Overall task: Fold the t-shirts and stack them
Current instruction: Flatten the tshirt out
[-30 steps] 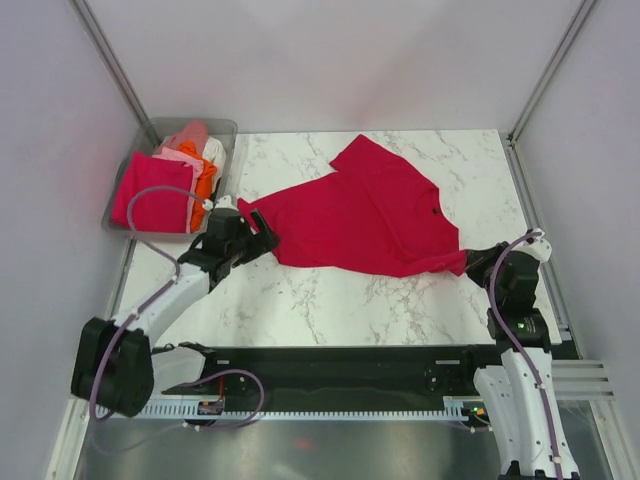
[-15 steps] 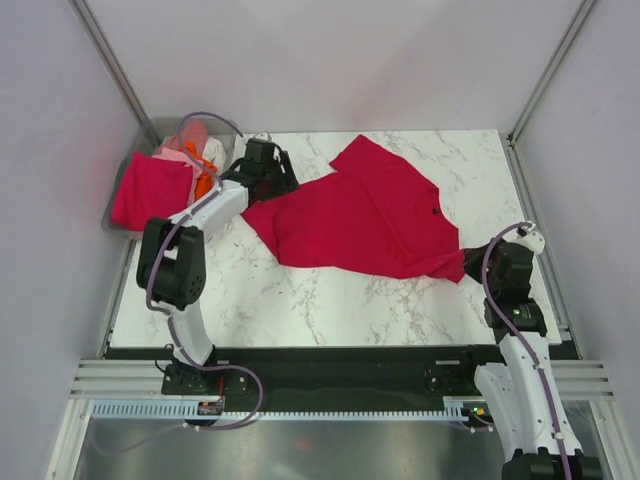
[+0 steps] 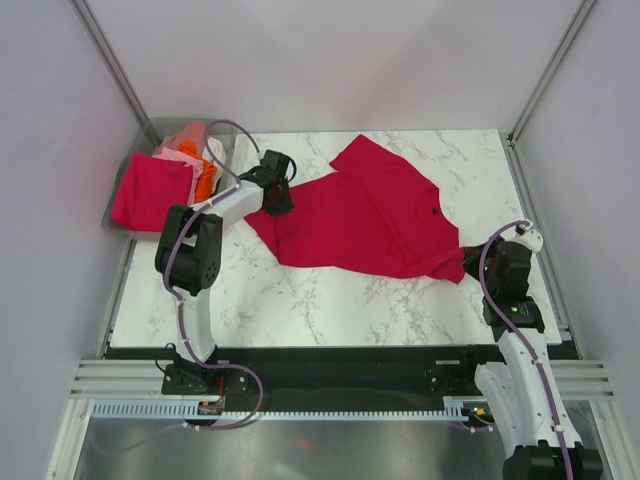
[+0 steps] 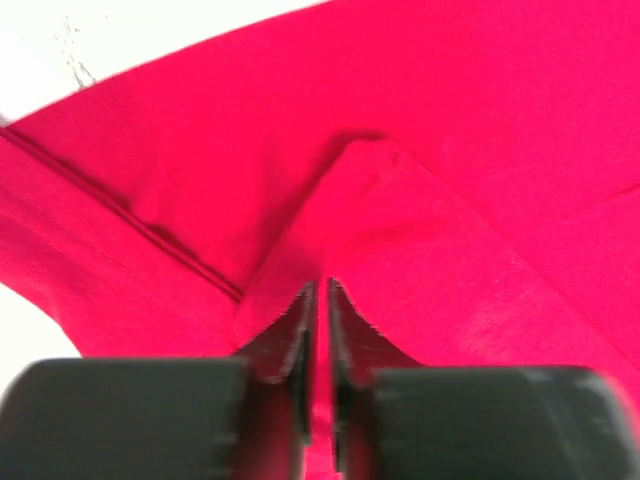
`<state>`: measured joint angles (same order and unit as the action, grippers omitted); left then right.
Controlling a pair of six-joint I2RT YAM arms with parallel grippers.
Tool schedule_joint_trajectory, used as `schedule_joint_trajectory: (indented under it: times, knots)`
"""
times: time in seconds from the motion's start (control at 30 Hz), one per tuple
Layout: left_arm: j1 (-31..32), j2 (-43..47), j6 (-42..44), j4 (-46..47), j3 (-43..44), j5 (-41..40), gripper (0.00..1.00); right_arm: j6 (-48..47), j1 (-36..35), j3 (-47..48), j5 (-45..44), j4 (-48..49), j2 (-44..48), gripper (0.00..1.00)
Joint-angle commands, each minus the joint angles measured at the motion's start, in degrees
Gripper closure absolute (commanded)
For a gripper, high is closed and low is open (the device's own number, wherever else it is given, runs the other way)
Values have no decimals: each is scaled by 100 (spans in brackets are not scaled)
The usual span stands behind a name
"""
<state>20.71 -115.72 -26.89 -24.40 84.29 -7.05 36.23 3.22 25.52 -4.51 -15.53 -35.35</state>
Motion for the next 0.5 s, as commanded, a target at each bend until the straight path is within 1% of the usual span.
schedule_joint_trajectory:
  times: [0.0,0.03,0.1,0.13,0.17,0.2,0.23,0.27,0.47]
  knots:
    - [3,155,193,-21,-70,-174,90,-81,12,-29,21,261,-15,98]
    - [3,233,185,-21,-97,-183,97,-81,3,-47,21,252,2,98]
    - [3,471,185,-21,-228,-244,98,-72,12,-82,21,243,55,99]
    - [3,550,176,-29,-272,-305,96,-72,3,-91,29,243,81,99]
    - [3,612,124,-29,-316,-515,66,-63,12,-100,29,243,99,98]
    - [-14,699,88,-29,-404,-586,53,-63,3,-100,47,243,108,98]
    - [-14,700,88,-29,-405,-613,46,-55,12,-100,47,243,116,98]
    - [-23,665,97,-29,-405,-605,42,-72,3,-91,64,252,108,98]
    - [-23,182,35,-56,-326,-298,43,-37,12,-82,161,217,125,98]
